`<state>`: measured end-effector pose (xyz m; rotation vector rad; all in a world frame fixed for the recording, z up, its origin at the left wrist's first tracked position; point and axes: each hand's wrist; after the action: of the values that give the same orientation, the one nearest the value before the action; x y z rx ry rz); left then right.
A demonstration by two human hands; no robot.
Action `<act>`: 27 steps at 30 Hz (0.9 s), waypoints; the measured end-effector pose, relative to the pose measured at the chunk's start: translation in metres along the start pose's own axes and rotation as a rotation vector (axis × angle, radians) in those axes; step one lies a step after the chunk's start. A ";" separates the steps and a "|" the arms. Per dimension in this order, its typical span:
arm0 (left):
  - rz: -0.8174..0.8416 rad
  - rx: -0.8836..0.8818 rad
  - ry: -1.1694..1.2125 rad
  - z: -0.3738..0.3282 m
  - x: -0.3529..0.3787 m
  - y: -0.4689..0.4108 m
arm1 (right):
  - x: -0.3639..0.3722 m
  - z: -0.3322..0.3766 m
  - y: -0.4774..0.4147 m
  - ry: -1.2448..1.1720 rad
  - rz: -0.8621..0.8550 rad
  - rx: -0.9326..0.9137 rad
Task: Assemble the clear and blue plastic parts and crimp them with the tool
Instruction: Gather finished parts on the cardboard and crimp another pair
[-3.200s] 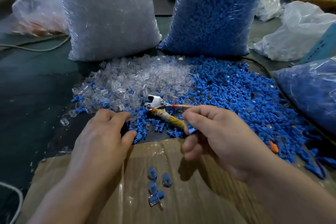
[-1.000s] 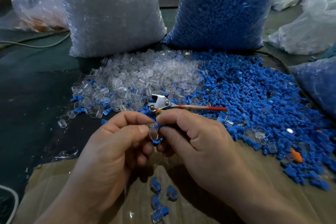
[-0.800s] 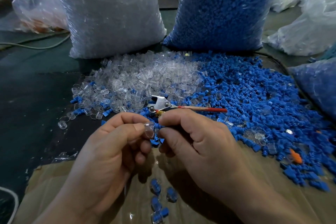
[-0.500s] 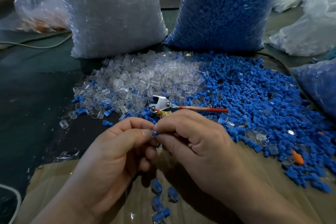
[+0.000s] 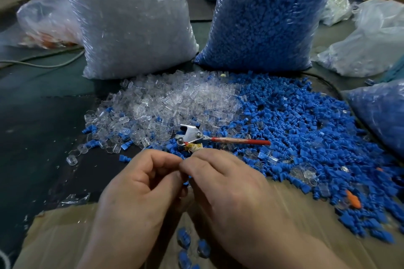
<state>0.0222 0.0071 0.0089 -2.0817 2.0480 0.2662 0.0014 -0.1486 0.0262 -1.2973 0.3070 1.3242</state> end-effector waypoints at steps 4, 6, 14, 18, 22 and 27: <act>0.000 -0.040 0.032 -0.002 -0.001 0.000 | -0.005 -0.012 -0.004 0.085 0.113 0.080; 0.010 -0.096 0.133 -0.004 -0.003 -0.001 | -0.013 -0.024 -0.007 0.232 0.247 0.265; 0.066 -0.256 0.433 -0.011 -0.002 -0.004 | -0.011 -0.046 -0.008 0.453 0.414 0.335; 0.032 -0.237 0.492 -0.008 -0.001 -0.006 | -0.010 -0.044 -0.016 0.438 0.353 0.333; 0.034 -0.248 0.536 -0.011 -0.004 -0.006 | -0.014 -0.047 -0.017 0.234 0.207 0.387; 0.032 -0.264 0.597 -0.012 -0.007 -0.005 | -0.027 -0.044 -0.010 -0.098 0.030 0.468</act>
<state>0.0268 0.0103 0.0229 -2.5194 2.4847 -0.1075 0.0219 -0.1953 0.0375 -0.8351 0.5336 1.2422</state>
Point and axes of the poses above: each hand's wrist, its own y-axis away from the middle knuckle, its own x-axis out of the palm, z = x × y
